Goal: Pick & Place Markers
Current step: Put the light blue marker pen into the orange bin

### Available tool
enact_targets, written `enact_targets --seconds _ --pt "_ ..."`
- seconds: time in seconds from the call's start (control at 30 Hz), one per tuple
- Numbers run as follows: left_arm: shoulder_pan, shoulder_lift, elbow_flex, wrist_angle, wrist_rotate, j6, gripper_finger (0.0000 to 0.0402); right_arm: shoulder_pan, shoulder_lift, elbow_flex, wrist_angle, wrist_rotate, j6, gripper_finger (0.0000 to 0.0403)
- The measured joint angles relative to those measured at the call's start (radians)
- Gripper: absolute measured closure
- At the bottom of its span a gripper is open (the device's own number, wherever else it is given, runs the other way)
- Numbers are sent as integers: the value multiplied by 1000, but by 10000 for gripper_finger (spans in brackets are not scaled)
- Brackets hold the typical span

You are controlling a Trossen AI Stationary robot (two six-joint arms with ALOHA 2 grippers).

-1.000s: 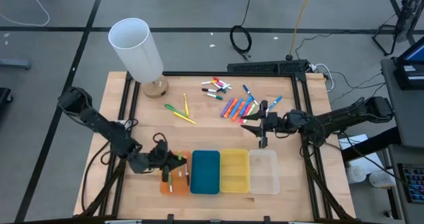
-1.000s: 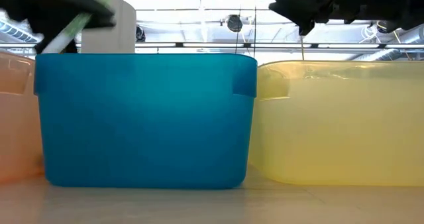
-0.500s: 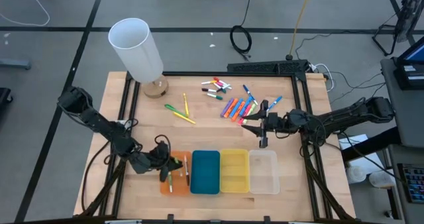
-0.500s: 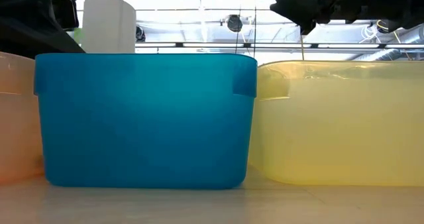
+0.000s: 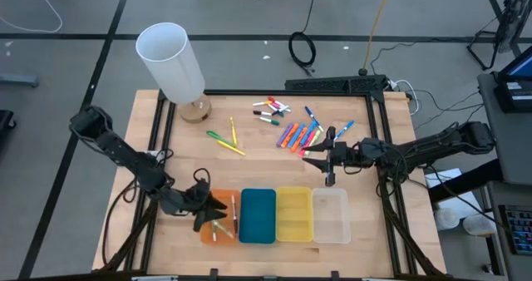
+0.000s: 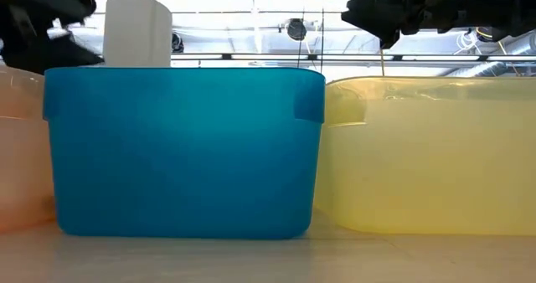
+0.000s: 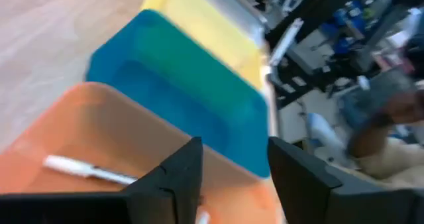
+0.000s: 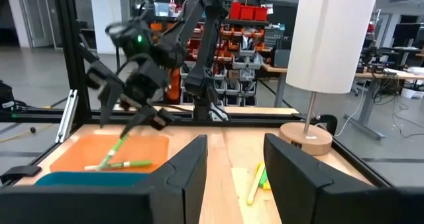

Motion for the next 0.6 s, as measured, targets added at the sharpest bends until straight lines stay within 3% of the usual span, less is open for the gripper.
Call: enact_targets --seconds 0.17,0.37,0.47,0.6 --pt "0 -106 0 7 -38 149 214 0 0 0 -16 0 30 264" --pt "1 -276 1 69 -145 655 213 0 0 0 -35 8 32 264" --pt "2 -337 1 69 -277 905 213 0 0 0 -36 28 27 264" --pt "20 -370 1 122 -509 1025 213 0 0 0 -36 27 -14 264"
